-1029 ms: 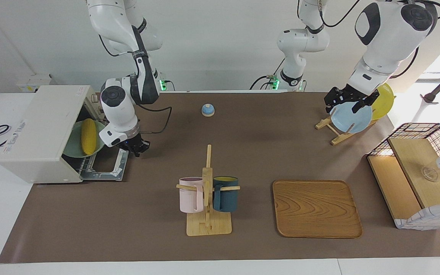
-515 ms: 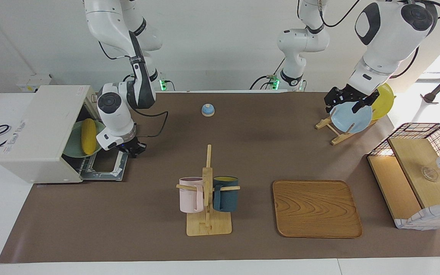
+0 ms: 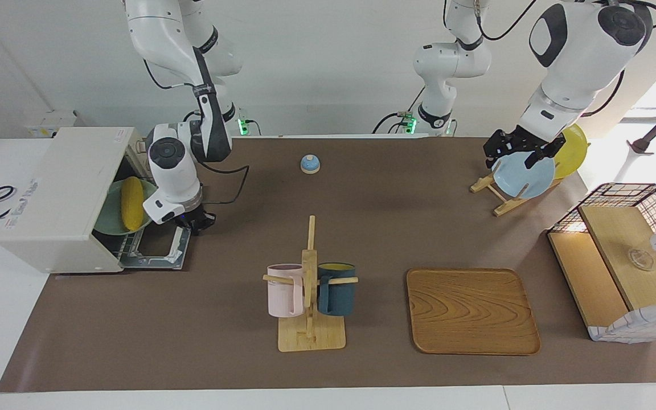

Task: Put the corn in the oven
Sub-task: 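Push the oven door closed with the right gripper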

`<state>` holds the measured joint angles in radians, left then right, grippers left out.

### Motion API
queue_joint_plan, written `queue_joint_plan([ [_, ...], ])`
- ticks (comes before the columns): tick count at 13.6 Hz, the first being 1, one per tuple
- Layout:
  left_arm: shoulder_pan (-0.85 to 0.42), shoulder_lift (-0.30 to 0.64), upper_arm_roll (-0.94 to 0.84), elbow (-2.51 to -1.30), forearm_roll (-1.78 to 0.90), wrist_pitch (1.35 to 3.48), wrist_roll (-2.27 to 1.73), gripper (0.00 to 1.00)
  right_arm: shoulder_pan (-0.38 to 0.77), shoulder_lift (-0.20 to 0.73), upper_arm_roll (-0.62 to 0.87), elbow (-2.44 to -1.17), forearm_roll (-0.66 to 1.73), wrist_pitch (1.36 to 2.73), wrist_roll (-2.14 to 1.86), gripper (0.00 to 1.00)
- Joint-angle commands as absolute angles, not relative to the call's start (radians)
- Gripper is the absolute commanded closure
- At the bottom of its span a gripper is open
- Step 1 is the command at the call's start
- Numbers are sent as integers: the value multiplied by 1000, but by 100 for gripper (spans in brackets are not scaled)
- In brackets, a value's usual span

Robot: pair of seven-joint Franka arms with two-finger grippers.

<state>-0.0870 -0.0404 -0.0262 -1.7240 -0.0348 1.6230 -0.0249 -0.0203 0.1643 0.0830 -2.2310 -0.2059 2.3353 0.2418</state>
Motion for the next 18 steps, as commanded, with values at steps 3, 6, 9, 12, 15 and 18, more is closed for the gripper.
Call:
queue_joint_plan([
  [3,-78,-63,-34,-1746,-17,1626,-26,0,-54,147,87,-2214,-327,2263,232,100],
  [6,-78,-64,-34,-1746,-17,1626,-26,0,-57,146,89,-2122,-370,2151,209,100],
  [9,-80,-63,-34,-1746,-17,1626,-26,0,-58,129,89,-2037,-370,2044,135,100],
  [12,-78,-63,-34,-1746,-17,1626,-26,0,-84,86,89,-2005,-362,1965,54,100],
  [15,-78,-63,-34,-1746,-17,1626,-26,0,-146,40,91,-2005,-351,1925,-58,100],
  [18,-78,-63,-34,-1746,-17,1626,-26,0,-199,6,89,-1999,-325,1873,-139,100],
])
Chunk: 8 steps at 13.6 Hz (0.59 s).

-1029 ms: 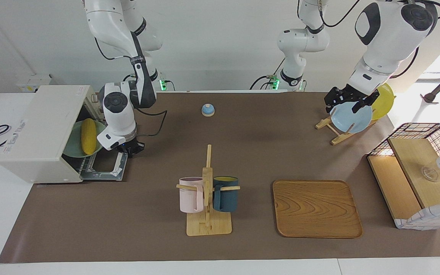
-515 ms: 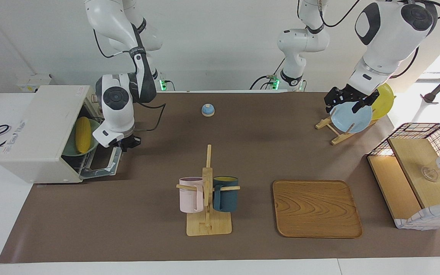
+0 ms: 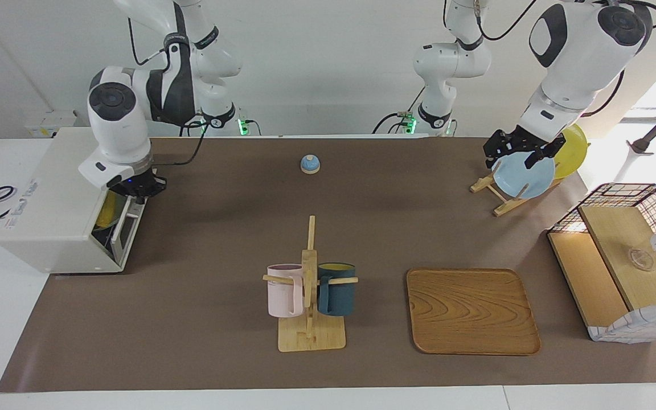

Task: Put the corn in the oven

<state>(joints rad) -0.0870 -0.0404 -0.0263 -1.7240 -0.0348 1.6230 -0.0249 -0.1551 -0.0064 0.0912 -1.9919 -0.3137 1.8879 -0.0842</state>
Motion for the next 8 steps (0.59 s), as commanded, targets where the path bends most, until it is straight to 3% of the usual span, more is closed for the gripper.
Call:
queue_joint_plan([
  [1,-78,-63,-34,-1746,-17,1626,-26,0,-212,-4,84,-2000,-302,1873,-170,100],
  [3,-78,-64,-34,-1746,-17,1626,-26,0,-229,-12,86,-1997,-291,1867,-206,99],
  [8,-78,-64,-34,-1746,-17,1626,-26,0,-213,-18,94,-1852,-148,1717,-206,80],
])
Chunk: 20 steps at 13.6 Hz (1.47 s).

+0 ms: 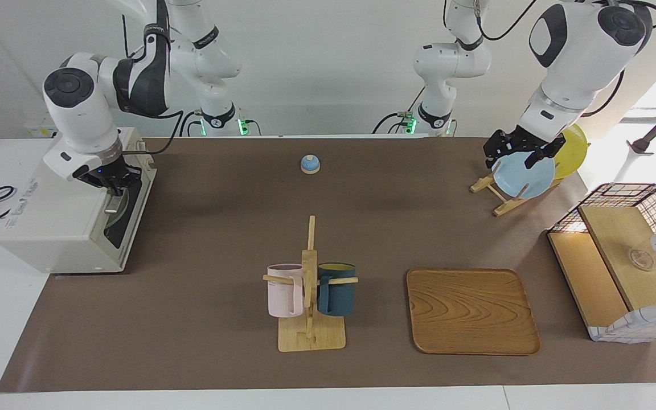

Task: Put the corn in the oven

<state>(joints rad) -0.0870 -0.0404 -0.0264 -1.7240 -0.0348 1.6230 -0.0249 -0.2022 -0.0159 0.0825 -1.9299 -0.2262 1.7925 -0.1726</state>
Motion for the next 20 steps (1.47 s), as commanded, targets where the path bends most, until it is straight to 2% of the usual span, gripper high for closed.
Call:
queue_joint_plan([
  [1,-78,-64,-34,-1746,-17,1626,-26,0,-204,-18,97,-1812,-99,1685,-201,76],
  [3,-78,-64,-35,-1746,-17,1626,-26,0,-163,-9,101,-1757,-16,1663,-190,72],
  [4,-78,-64,-34,-1746,-17,1626,-26,0,-135,-2,103,-1732,1,1649,-181,65],
  [5,-78,-64,-35,-1746,-17,1626,-26,0,-109,3,103,-1721,18,1631,-160,49],
  [6,-78,-64,-35,-1746,-17,1626,-26,0,-88,3,103,-1720,20,1625,-114,0],
  [9,-78,-63,-34,-1746,-17,1626,-26,0,-63,3,106,-1678,18,1569,-57,0],
  [14,-78,-63,-34,-1746,-17,1626,-26,0,-20,37,107,-1597,20,1563,12,0],
  [20,-78,-63,-34,-1746,-17,1626,-26,0,-3,46,101,-1580,2,1531,28,0],
])
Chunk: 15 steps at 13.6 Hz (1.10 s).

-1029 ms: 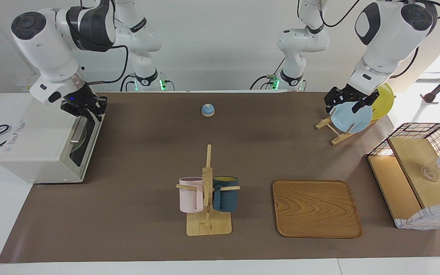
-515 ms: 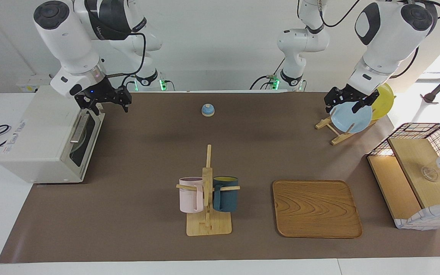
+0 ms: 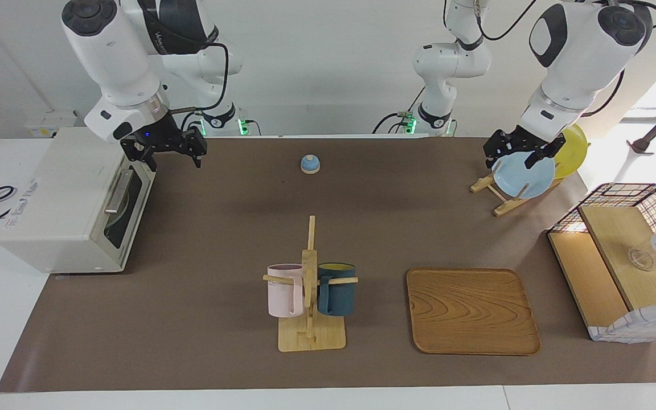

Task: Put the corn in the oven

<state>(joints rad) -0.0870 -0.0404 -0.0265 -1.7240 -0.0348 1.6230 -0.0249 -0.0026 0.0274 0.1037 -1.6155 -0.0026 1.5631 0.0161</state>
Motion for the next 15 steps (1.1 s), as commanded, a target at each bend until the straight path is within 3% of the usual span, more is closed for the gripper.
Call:
queue_joint_plan([
  [1,-78,-63,-34,-1746,-17,1626,-26,0,0,46,100,-1582,0,1529,29,0],
  [15,-78,-63,-34,-1746,-17,1626,-26,0,-66,34,63,-1572,-3,1511,28,0],
])
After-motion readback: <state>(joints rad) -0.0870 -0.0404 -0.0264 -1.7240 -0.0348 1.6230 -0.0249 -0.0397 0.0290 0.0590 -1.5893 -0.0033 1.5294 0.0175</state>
